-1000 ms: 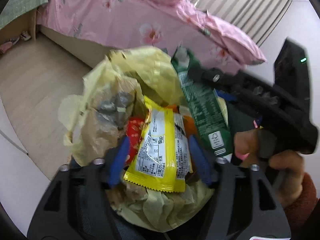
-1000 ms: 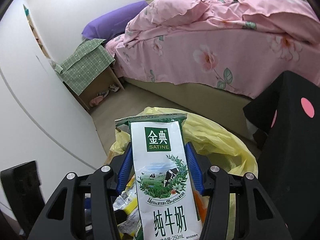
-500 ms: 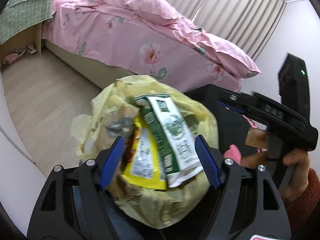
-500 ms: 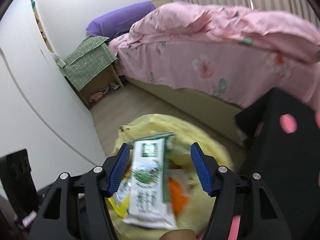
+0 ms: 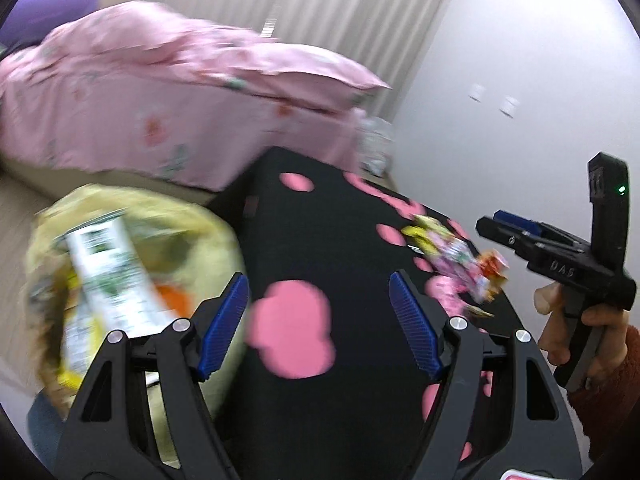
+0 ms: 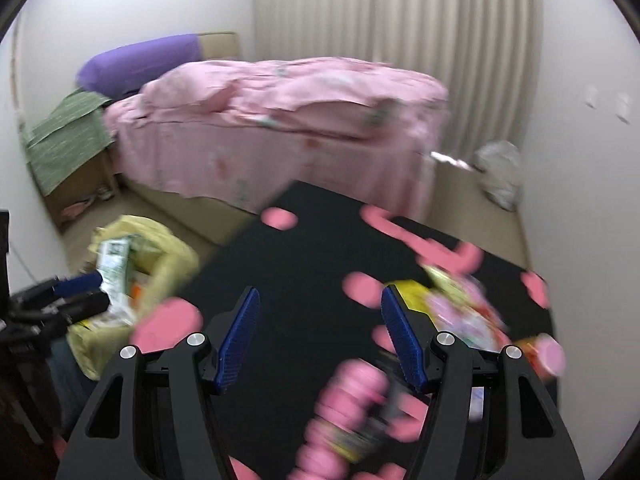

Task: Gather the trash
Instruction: 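Return both tools to the table and grasp the colorful candy wrappers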

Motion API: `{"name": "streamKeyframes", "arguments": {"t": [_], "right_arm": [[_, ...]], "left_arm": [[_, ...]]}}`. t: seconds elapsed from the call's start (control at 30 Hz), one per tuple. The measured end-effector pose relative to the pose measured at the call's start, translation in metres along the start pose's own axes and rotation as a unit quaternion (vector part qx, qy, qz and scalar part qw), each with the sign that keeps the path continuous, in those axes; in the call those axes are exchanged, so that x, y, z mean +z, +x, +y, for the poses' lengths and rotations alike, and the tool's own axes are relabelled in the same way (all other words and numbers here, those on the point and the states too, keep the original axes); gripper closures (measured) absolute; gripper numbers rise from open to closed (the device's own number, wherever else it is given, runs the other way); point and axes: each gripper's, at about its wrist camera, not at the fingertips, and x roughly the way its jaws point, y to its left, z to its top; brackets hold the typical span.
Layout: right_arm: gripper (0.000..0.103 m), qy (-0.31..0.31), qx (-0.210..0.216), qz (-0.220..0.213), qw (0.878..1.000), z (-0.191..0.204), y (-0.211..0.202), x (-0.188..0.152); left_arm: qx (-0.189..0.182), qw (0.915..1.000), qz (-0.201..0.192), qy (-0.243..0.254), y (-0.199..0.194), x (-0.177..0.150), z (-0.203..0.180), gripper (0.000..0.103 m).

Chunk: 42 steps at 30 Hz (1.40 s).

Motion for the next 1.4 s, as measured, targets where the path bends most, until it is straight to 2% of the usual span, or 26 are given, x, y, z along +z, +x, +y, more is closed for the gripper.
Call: {"name": "streamKeyframes", "arguments": {"t": [0.1, 0.27, 0.4, 0.53, 0.73, 0.8, 0.9, 1.0, 1.07, 1.13, 1.17, 1.2, 1.27, 1.3, 1.33, 1.37, 1.4], "right_arm": [[0.043, 0.03, -0.038, 0.0, 0.999, -0.047, -0.014, -0.023], [0.043, 0.056, -0.109, 0.002, 0.992, -0.1, -0.026, -0.057], [0.043, 0.068, -0.137, 0.006, 0.988, -0.121, -0.023, -0.077], [0.043, 0.068, -0.151, 0.005, 0.986, -0.133, -0.016, -0.092], [0.043, 0.093, -0.142, -0.004, 0.986, -0.156, -0.006, -0.105], [0.043, 0.102, -0.142, -0.008, 0.985, -0.162, -0.004, -0.107], [0.044, 0.121, -0.139, -0.016, 0.983, -0.172, 0.002, -0.109], [0.044, 0.131, -0.129, -0.017, 0.983, -0.179, 0.008, -0.11], [0.044, 0.131, -0.121, -0.022, 0.984, -0.18, 0.01, -0.11], [0.044, 0.126, -0.11, -0.027, 0.986, -0.18, 0.013, -0.11], [0.045, 0.124, -0.107, -0.025, 0.986, -0.179, 0.016, -0.11], [0.053, 0.122, -0.104, -0.02, 0.987, -0.179, 0.019, -0.109], [0.061, 0.124, -0.09, -0.005, 0.988, -0.179, 0.028, -0.108], [0.069, 0.126, -0.079, 0.004, 0.989, -0.179, 0.033, -0.108], [0.07, 0.127, -0.07, 0.01, 0.989, -0.177, 0.037, -0.108], [0.071, 0.123, -0.07, 0.012, 0.99, -0.174, 0.039, -0.108], [0.079, 0.117, -0.071, 0.012, 0.99, -0.171, 0.039, -0.107]], "left_arm": [[-0.035, 0.9986, 0.015, 0.036, 0.027, 0.004, -0.036, 0.034], [-0.076, 0.9942, 0.038, 0.065, 0.068, 0.007, -0.075, 0.034], [-0.122, 0.9846, 0.083, 0.094, 0.112, 0.019, -0.11, 0.034], [-0.126, 0.9754, 0.115, 0.139, 0.157, 0.032, -0.146, 0.033], [-0.137, 0.9605, 0.127, 0.206, 0.211, 0.058, -0.186, 0.033], [-0.131, 0.9593, 0.152, 0.199, 0.238, 0.069, -0.189, 0.033], [-0.113, 0.9635, 0.175, 0.168, 0.276, 0.085, -0.191, 0.033], [-0.082, 0.9628, 0.209, 0.15, 0.31, 0.091, -0.197, 0.033], [-0.059, 0.9614, 0.232, 0.136, 0.33, 0.091, -0.199, 0.033], [-0.035, 0.9565, 0.255, 0.137, 0.342, 0.086, -0.199, 0.034], [-0.026, 0.953, 0.267, 0.141, 0.346, 0.082, -0.198, 0.043], [-0.014, 0.9488, 0.282, 0.141, 0.349, 0.077, -0.194, 0.052], [-0.015, 0.95, 0.28, 0.137, 0.342, 0.072, -0.186, 0.055], [-0.024, 0.9492, 0.284, 0.133, 0.336, 0.069, -0.181, 0.061], [-0.031, 0.9486, 0.285, 0.134, 0.331, 0.068, -0.178, 0.064], [-0.037, 0.9467, 0.288, 0.139, 0.325, 0.065, -0.175, 0.072], [-0.039, 0.9455, 0.289, 0.145, 0.319, 0.062, -0.173, 0.073]]}}
